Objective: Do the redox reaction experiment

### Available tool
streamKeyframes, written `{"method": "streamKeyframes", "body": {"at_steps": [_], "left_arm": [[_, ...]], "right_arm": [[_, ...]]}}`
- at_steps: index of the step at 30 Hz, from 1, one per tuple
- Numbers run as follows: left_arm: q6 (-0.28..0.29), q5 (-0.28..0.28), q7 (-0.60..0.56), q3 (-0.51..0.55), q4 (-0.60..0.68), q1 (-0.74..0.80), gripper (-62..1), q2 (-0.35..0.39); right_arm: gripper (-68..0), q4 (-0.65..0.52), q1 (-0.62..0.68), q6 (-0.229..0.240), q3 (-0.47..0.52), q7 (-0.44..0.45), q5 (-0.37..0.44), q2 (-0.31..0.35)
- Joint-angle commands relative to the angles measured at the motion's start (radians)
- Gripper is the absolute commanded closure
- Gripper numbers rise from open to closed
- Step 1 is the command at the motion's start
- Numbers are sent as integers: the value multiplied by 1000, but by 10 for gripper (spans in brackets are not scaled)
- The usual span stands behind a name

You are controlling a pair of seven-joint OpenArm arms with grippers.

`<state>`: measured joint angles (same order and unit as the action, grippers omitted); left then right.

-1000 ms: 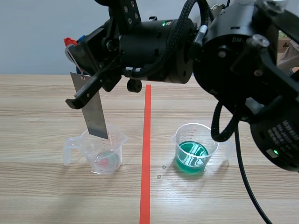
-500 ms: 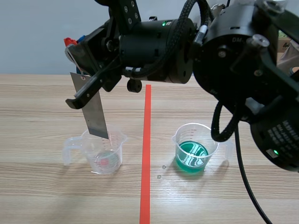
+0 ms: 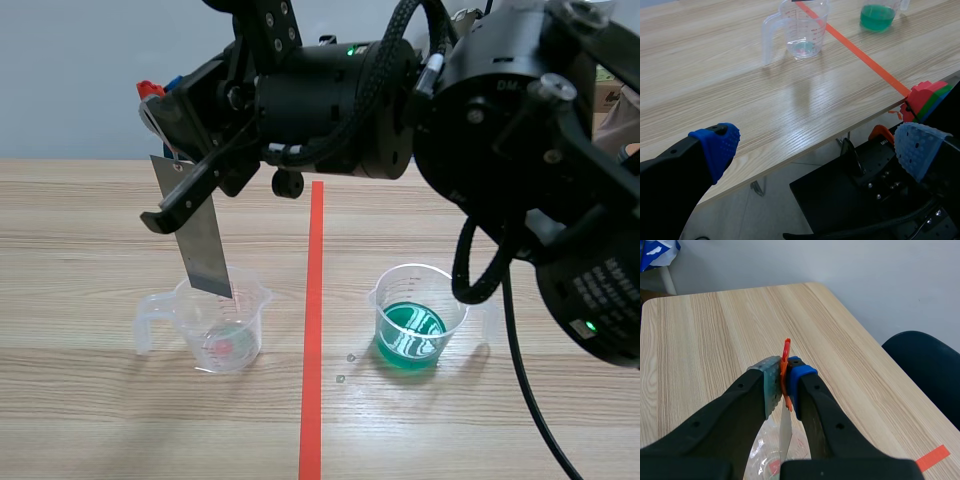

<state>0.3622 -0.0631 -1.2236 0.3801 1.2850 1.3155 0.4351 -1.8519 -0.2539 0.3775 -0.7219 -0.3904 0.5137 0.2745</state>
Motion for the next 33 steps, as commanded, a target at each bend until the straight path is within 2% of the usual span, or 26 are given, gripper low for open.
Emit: {"method": "streamKeyframes", "body": {"at_steps": [1, 33], "left_arm": [[-1, 3, -15, 2, 11, 1, -623, -2], [-1, 3, -15, 2, 11, 1, -623, -2]], "right_arm": [[-6, -8, -12, -4, 5, 18, 9, -3], [-6, -8, -12, -3, 5, 22, -6, -3]]}}
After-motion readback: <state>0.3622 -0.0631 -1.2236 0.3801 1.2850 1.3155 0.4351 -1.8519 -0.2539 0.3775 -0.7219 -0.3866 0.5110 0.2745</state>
